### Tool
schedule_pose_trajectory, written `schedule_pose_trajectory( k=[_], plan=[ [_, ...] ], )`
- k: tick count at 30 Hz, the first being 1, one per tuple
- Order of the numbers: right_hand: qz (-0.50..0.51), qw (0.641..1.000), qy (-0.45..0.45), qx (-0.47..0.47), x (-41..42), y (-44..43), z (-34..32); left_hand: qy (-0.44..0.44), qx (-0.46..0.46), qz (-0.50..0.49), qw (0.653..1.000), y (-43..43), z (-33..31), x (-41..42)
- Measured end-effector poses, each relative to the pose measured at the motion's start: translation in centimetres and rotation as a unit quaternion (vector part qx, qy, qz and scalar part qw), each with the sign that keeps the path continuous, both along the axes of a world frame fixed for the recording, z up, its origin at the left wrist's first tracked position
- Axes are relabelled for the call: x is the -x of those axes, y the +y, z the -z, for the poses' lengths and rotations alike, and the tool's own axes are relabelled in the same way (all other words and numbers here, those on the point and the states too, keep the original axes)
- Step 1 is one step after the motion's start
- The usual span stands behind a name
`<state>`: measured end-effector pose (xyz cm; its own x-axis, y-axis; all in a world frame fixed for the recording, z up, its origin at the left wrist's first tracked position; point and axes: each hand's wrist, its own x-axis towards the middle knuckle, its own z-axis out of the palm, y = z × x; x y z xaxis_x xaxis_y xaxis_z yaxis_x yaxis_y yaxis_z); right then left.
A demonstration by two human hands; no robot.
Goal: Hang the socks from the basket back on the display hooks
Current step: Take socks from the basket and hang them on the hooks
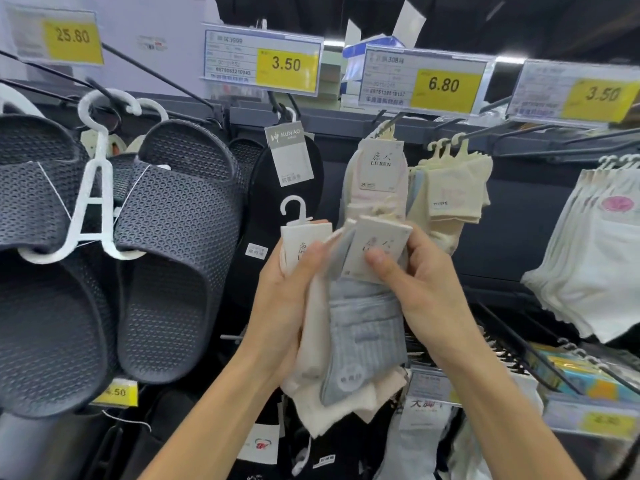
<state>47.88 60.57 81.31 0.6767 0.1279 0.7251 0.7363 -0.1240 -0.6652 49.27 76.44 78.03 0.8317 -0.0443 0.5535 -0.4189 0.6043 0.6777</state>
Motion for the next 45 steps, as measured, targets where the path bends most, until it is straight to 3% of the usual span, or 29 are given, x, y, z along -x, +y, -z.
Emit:
schedule_pose_trajectory(
  k=[4,7,13,21,29,33,35,38,42,45],
  plan=[
    [0.081,0.991,-0.023,-0.103,-2.0,-1.7,-2.3,0.026,-0.022,-0.046,0.998,1.0,0.3,-0.4],
    [0.13,0.984,-0.041,-0.111,-4.4,-2.7,-5.1,0.021,-0.032,-0.033,0.999,1.2,0.1,-0.2],
    [0.193,0.98,-0.049,-0.017,-8.5,-3.2,-8.5,0.002,-0.074,-0.026,0.997,1.2,0.0,0.2],
    [0.163,0.984,-0.048,0.059,-9.8,-1.8,-9.5,-0.003,-0.086,-0.019,0.996,1.4,-0.5,0.4],
    [0.19,0.979,-0.006,0.075,-8.4,-1.8,-8.8,-0.028,-0.093,-0.021,0.995,1.4,-0.8,0.3],
    [0.302,0.943,-0.14,0.026,-4.7,-1.0,-5.9,-0.054,-0.092,-0.036,0.994,1.4,-0.8,0.0],
    [0.234,0.954,-0.185,0.035,-2.6,0.0,-3.9,-0.07,-0.105,-0.051,0.991,1.2,-0.9,-0.1],
    [0.115,0.978,-0.15,0.093,-0.2,1.2,-2.2,-0.096,-0.115,-0.056,0.987,0.6,-1.2,0.0],
    [0.06,0.989,-0.125,0.047,1.1,1.1,-2.9,-0.114,-0.122,-0.06,0.984,0.3,-1.2,0.3],
    [0.037,0.99,-0.12,0.063,1.7,0.8,-3.9,-0.133,-0.136,-0.06,0.98,0.2,-1.3,0.7]
  ],
)
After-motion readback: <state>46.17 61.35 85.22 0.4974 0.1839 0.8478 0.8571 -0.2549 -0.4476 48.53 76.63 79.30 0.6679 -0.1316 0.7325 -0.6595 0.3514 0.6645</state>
